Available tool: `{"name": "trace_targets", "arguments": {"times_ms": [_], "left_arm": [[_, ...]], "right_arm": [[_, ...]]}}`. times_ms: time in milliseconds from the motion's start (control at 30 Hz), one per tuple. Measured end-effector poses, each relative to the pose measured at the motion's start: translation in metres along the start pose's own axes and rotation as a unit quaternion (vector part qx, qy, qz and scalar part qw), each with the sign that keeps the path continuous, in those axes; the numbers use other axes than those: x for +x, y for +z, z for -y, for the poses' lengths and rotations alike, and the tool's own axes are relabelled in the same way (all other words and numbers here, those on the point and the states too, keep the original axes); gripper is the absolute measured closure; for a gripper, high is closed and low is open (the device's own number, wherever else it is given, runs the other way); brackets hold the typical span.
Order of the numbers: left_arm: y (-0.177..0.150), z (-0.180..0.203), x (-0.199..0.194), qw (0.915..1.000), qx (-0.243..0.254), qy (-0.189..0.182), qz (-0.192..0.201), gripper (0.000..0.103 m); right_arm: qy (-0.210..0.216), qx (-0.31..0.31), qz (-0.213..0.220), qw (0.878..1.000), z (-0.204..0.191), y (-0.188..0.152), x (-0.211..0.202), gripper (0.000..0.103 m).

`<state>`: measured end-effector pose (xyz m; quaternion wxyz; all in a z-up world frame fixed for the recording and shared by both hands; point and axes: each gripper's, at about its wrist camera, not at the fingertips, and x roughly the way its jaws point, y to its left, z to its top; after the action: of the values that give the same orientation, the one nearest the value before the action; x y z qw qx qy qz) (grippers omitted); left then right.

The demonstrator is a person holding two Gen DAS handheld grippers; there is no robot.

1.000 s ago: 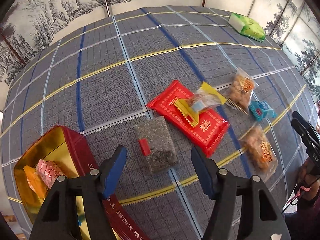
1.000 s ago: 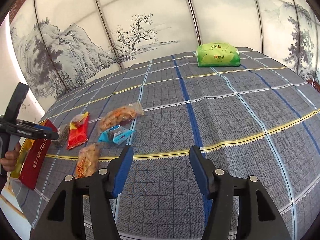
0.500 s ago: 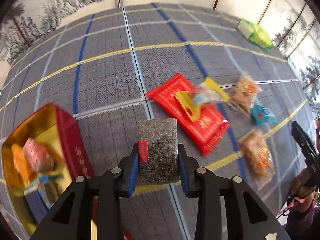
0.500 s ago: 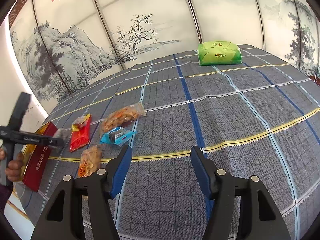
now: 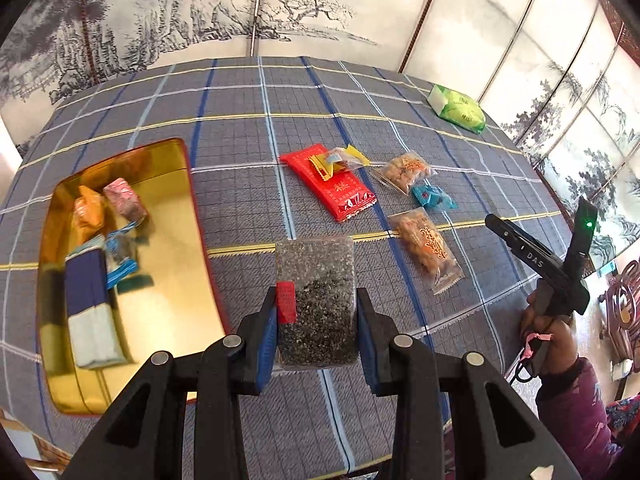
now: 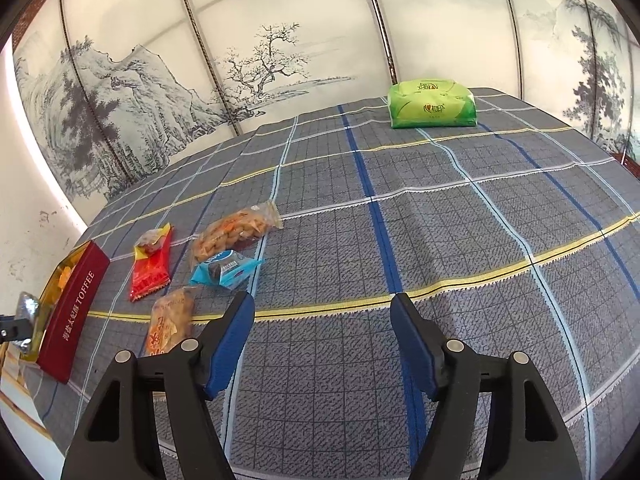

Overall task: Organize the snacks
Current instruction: 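Carry the grey bar in the left gripper over the gold tin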

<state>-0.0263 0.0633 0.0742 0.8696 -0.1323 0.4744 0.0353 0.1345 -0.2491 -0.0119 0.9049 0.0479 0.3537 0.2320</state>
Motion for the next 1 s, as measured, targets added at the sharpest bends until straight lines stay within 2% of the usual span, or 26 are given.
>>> {"name": "trace_targets", "arguments": {"times_ms": [200, 400, 500, 633, 767, 1000], "left_arm": [[-0.008, -0.013, -0.02, 0.9998, -0.013, 0.007, 0.015, 0.072], [-0.013, -0.024, -0.035, 0.9991, -0.023, 0.029, 0.023, 0.072], [-0.011, -0.037, -0.041, 0.9982, -0.046, 0.032, 0.02, 0.072], [-0.013, -0.054, -0.054, 0.9961, -0.068, 0.045, 0.033, 0.072], [-0.018, -0.072, -0.062, 0.994, -0.092, 0.043, 0.04, 0.072], [-0.026, -0.091, -0.066, 0.9927, -0.103, 0.04, 0.048, 0.072]], "right_arm": [[-0.007, -0.002, -0.006, 1.0, 0.0, 0.001, 0.002, 0.028], [-0.004, -0.005, -0.005, 1.0, 0.0, 0.001, 0.001, 0.027], [-0.007, -0.008, -0.001, 1.0, -0.001, 0.0, 0.0, 0.027], [-0.017, -0.003, -0.018, 1.0, 0.001, 0.002, 0.006, 0.027], [-0.024, -0.001, -0.015, 1.0, 0.002, 0.001, 0.005, 0.027], [-0.037, 0.008, -0.008, 0.999, 0.005, 0.002, 0.003, 0.027]]}}
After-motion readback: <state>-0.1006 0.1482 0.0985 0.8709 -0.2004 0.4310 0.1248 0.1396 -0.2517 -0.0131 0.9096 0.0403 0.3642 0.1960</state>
